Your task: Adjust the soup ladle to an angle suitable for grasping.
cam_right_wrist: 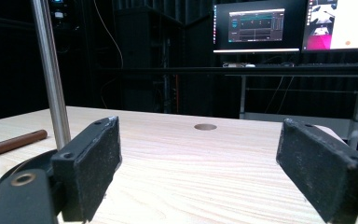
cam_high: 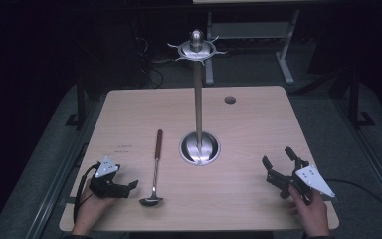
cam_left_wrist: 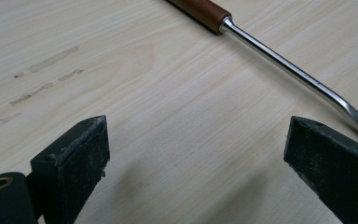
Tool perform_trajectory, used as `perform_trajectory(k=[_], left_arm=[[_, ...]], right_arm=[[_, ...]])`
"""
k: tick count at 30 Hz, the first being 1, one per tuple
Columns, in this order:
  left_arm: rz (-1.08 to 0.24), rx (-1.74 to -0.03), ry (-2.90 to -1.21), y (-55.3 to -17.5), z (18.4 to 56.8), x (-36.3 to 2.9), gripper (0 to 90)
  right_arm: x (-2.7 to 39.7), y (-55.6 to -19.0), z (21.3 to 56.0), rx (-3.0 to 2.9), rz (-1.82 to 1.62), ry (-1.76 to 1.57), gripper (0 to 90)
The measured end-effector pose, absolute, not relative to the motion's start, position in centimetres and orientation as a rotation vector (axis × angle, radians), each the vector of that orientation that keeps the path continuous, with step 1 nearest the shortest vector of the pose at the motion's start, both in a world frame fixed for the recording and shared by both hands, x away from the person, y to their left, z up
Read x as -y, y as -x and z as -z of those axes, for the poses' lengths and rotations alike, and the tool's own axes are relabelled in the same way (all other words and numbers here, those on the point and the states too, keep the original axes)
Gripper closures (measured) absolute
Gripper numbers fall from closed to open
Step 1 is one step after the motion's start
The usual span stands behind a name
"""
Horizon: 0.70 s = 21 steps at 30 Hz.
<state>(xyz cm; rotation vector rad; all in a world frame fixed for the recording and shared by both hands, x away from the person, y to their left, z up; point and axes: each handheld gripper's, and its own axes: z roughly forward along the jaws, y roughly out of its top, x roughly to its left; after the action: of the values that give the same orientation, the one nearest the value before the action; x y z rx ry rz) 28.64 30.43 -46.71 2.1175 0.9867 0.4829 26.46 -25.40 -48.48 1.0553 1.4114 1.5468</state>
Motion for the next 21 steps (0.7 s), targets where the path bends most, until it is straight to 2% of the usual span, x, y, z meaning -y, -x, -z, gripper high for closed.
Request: perform_trajectory(k=[2, 4, 11, 16, 20, 21], left_arm=[[-0.481, -0.986, -2.116, -28.7, 46.7, -30.4, 12.7], [-0.483, -1.005, -2.108, -28.7, 46.6, -30.4, 13.8], [-0.465, -1.058, -2.046, -29.3, 46.1, -30.6, 26.8], [-0.486, -1.074, -2.046, -30.0, 45.5, -30.8, 47.0], [-0.494, -1.082, -2.053, -30.9, 45.2, -30.6, 59.9], [-0.502, -1.078, -2.065, -31.2, 45.1, -30.6, 59.9]], right_arm=[[25.4, -26.5, 48.5, -1.412, -1.547, -1.055, 12.8], [25.4, -26.5, 48.5, -1.412, -1.55, -1.054, 12.8], [25.3, -26.5, 48.5, -1.416, -1.544, -1.052, 12.8], [25.4, -26.5, 48.5, -1.411, -1.545, -1.066, 12.8], [25.4, -26.6, 48.5, -1.411, -1.546, -1.068, 12.8], [25.4, -26.6, 48.5, -1.409, -1.545, -1.07, 12.8]])
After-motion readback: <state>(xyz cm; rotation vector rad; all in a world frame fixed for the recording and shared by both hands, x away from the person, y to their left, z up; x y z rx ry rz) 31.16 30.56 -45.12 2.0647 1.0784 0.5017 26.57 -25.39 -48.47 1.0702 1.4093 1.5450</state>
